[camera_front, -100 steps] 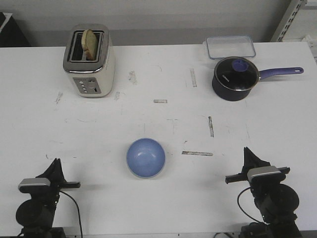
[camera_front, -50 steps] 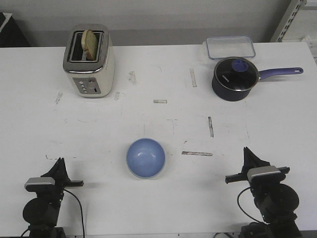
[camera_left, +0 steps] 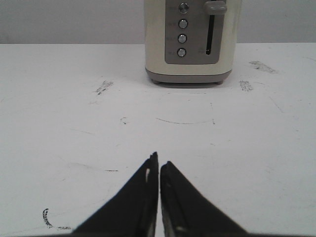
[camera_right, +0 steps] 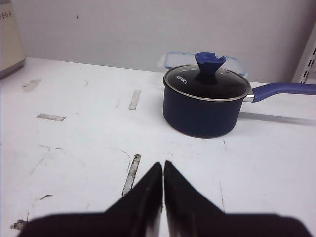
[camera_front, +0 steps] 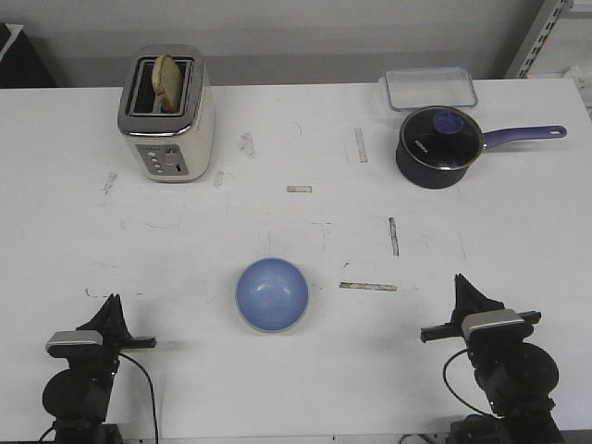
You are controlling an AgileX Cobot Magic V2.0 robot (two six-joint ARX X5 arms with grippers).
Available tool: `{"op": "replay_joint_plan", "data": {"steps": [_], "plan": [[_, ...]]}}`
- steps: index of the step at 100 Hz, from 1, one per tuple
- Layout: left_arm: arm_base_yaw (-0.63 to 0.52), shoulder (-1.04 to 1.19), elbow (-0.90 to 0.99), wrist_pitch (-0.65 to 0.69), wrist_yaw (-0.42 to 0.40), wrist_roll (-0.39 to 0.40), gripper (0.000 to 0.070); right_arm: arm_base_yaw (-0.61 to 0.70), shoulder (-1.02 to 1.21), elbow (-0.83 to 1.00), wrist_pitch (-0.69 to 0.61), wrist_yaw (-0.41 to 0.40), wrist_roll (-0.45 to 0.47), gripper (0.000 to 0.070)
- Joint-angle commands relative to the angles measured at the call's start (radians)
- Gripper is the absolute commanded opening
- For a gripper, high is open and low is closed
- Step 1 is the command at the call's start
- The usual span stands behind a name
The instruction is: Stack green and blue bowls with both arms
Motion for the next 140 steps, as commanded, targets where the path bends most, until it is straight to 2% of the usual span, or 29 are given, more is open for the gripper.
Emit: {"op": "replay_joint_plan", "data": {"steps": [1,10,41,58,65,81,87,95,104,113,140], "plan": [[0.002,-0.002,-0.021,0.014,0.002,0.004,0.0001,-0.004,0.001,0.008,0.013,0.01,0.013,0.0],[0.002,-0.002,-0.021,0.014,0.002,0.004,0.0001,-0.003,-0.009,0.008,0.011,0.053,0.013,0.0],[0.002,-0.002,-0.021,0.014,0.002,0.004,0.0001,-0.006,-0.039,0.008,0.013,0.053,0.011,0.0],[0.002,-0.002,-0.021,0.014,0.002,0.004,0.0001,-0.071,-0.074,-0.027,0.017,0.053,0.028,0.0],[0.002,-0.002,-0.021,0.014,0.002,0.004,0.0001,-0.112,-0.094,-0.071,0.028,0.039,0.041,0.0],[0.002,-0.002,-0.021,0.014,0.002,0.004,0.0001,-0.206,-0.169,-0.208,0.122,-0.109,0.058,0.0],[0.002,-0.002,-0.021,0.014,0.002,0.004,0.0001,-0.23,-0.209,-0.266,0.16,-0.141,0.058,0.0],[0.002,-0.002,-0.021,0.014,0.002,0.004,0.0001,-0.243,-0.269,-0.343,0.205,-0.14,0.069,0.0],[0.002,-0.002,-0.021,0.014,0.002,0.004,0.0001,-0.24,-0.265,-0.43,0.32,-0.138,0.101,0.0],[0.002,-0.002,-0.02,0.013,0.002,0.004,0.0001,-0.236,-0.265,-0.43,0.275,-0.122,0.119,0.0],[0.002,-0.002,-0.02,0.016,0.002,0.004,0.0001,-0.237,-0.265,-0.43,0.289,-0.121,0.118,0.0]]}}
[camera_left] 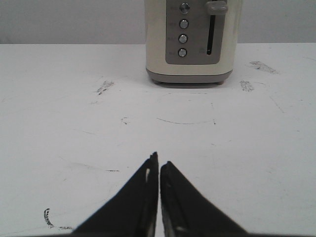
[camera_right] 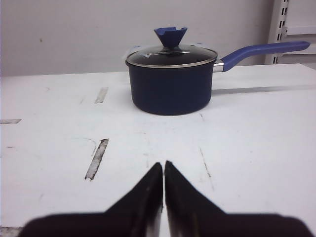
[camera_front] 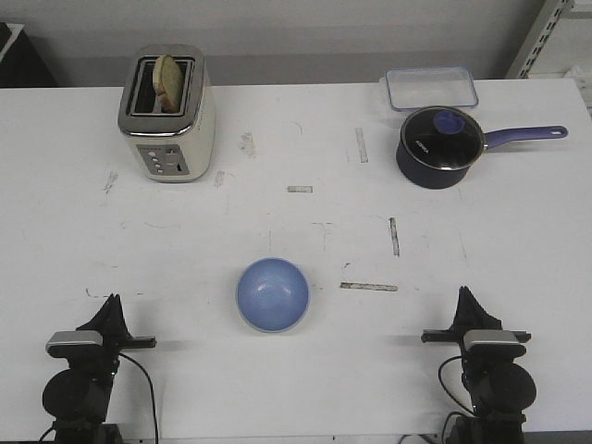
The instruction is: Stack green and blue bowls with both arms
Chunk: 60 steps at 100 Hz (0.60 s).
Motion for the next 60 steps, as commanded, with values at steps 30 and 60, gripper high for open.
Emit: {"op": "replay_joint_plan", "data": {"steps": [30,60], "plan": [[0.002,-0.002,-0.02,0.015,0.002,0.004,0.0001,0.001,-0.002,-0.002,0.012,0.001,0.018,0.0],[0.002,-0.002,-0.02,0.015,0.002,0.004,0.0001,0.001,-0.002,-0.002,0.017,0.001,0.018,0.0]]}}
